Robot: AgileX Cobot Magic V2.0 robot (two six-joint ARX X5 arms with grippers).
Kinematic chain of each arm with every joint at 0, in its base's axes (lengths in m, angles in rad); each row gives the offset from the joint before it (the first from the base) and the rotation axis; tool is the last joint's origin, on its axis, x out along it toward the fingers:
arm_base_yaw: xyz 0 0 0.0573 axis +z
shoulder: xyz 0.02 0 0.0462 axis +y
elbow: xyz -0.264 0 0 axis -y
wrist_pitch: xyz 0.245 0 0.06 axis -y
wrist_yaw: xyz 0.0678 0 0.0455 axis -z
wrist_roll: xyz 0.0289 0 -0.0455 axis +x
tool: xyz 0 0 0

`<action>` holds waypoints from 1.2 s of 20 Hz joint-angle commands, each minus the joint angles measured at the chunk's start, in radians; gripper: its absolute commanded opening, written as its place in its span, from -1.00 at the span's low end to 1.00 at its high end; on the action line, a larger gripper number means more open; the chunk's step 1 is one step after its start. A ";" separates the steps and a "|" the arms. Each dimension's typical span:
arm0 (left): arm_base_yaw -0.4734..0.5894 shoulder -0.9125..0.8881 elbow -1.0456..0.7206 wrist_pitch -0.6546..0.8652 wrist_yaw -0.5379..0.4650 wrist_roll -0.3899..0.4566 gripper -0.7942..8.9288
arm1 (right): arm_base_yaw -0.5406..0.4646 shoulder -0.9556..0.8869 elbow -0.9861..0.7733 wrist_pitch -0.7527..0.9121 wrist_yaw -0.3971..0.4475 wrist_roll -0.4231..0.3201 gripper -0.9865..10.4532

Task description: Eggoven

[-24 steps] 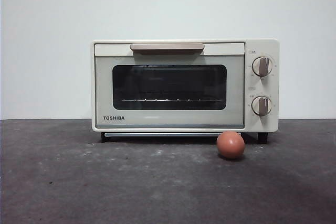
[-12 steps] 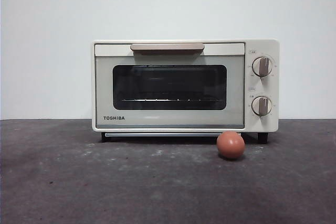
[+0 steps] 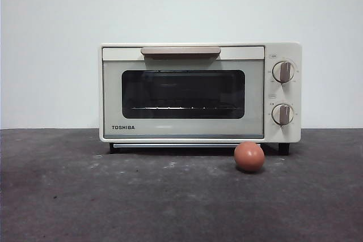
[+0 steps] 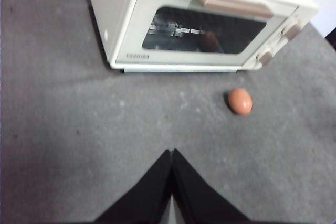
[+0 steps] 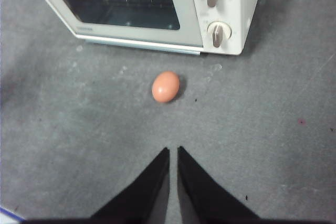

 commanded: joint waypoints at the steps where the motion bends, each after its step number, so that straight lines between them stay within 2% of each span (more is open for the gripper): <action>1: -0.005 0.005 0.022 -0.011 0.006 0.039 -0.82 | 0.002 0.005 0.017 0.008 -0.003 -0.030 -0.79; 3: -0.005 0.005 0.022 -0.014 0.006 0.039 -0.82 | 0.002 0.005 0.017 0.008 -0.003 -0.030 -0.61; 5: -0.005 0.005 0.022 -0.014 0.006 0.039 -0.82 | 0.002 0.005 0.017 0.007 -0.003 -0.029 -0.32; 7: -0.005 0.004 0.022 -0.016 0.006 0.039 -0.82 | 0.003 0.012 0.017 0.007 -0.006 -0.010 -0.19; 13: -0.005 0.004 0.022 -0.015 0.006 0.039 -0.82 | 0.017 0.134 0.017 0.058 -0.080 0.027 -0.20; 18: -0.005 0.004 0.022 -0.005 0.006 0.039 -0.82 | 0.134 0.335 0.017 0.246 -0.080 0.118 -0.20; 20: -0.005 0.004 0.022 -0.004 0.006 0.039 -0.82 | 0.204 0.432 0.017 0.319 -0.041 0.148 -0.20; 24: -0.005 0.005 0.022 -0.004 0.006 0.039 -0.82 | 0.341 0.638 0.018 0.481 0.101 0.212 -0.20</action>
